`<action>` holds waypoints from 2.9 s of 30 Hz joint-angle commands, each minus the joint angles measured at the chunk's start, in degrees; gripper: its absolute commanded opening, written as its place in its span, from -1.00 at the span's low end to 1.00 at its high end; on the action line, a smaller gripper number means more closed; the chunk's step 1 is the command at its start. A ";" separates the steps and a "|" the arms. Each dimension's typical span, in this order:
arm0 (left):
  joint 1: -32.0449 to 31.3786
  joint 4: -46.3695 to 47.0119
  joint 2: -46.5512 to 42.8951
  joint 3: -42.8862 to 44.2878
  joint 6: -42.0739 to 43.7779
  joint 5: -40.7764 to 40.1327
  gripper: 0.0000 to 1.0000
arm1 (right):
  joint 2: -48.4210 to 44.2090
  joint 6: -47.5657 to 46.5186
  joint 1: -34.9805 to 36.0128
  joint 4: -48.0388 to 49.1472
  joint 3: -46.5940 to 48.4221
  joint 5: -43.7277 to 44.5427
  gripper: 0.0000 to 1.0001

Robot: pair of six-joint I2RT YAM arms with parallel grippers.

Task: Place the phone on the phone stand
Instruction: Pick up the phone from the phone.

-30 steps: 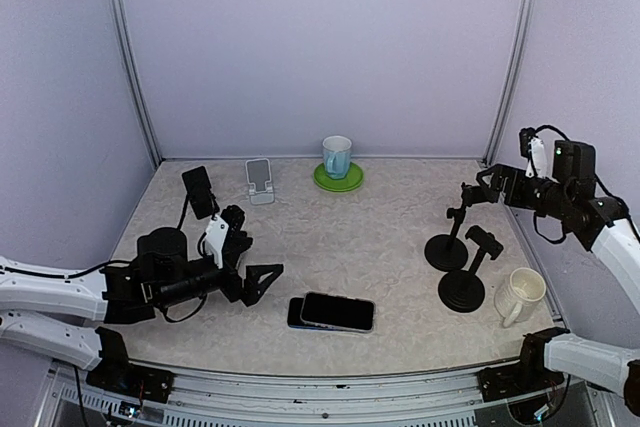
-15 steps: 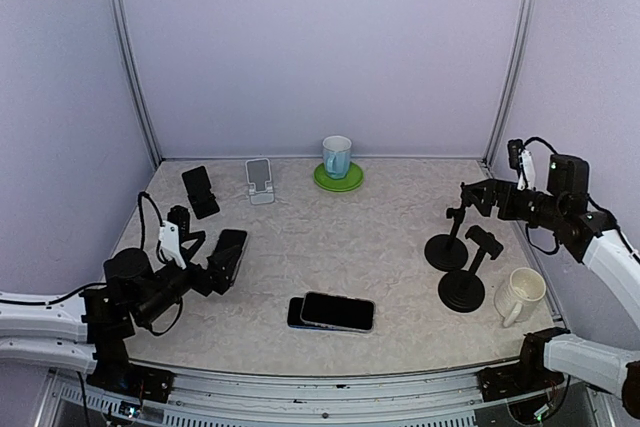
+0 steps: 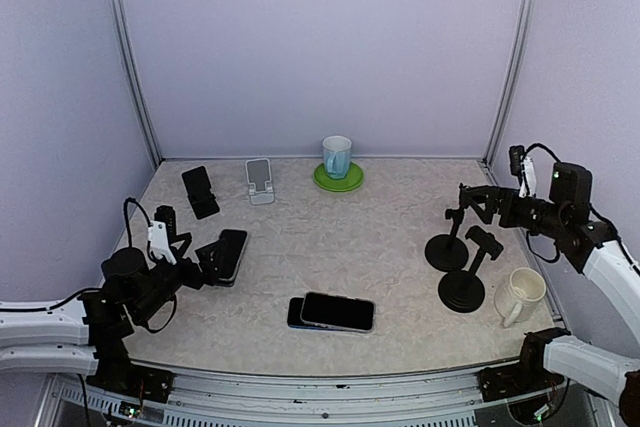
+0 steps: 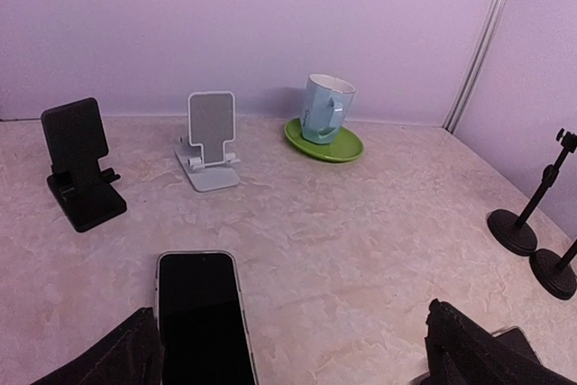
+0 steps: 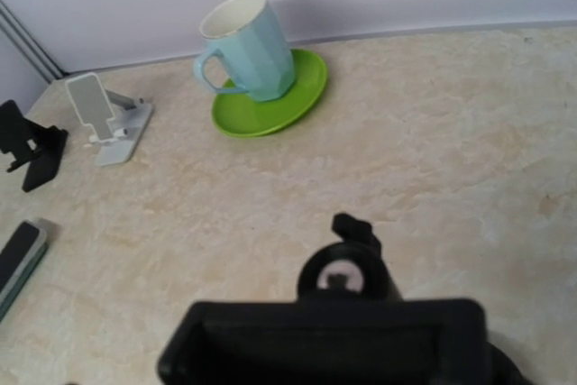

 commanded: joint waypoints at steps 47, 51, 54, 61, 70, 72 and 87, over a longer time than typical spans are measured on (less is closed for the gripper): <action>7.59 -24.55 42.18 28.35 -6.29 -0.48 0.97 | -8.45 -0.69 -0.61 -12.49 8.27 4.98 0.88; 10.11 -23.45 43.45 28.86 -5.29 3.83 0.97 | -9.58 -1.16 -0.61 -13.25 8.10 4.88 0.91; 12.85 -22.80 43.67 29.52 -3.20 7.78 0.97 | -9.88 -1.86 -0.61 -13.89 7.95 4.60 1.00; 18.36 -22.38 44.44 31.82 -1.57 15.62 0.97 | -10.61 -2.39 -0.61 -13.94 7.11 3.65 1.00; 20.23 -25.82 52.48 39.52 1.46 17.75 0.98 | -11.19 -3.21 -0.61 -14.30 6.95 3.97 1.00; 20.97 -26.35 53.47 40.51 1.55 18.07 0.98 | -11.47 -3.50 -0.61 -14.64 6.88 4.22 1.00; 22.40 -27.77 56.93 42.44 2.17 17.80 0.97 | -12.64 -3.85 -0.61 -14.60 6.10 3.93 1.00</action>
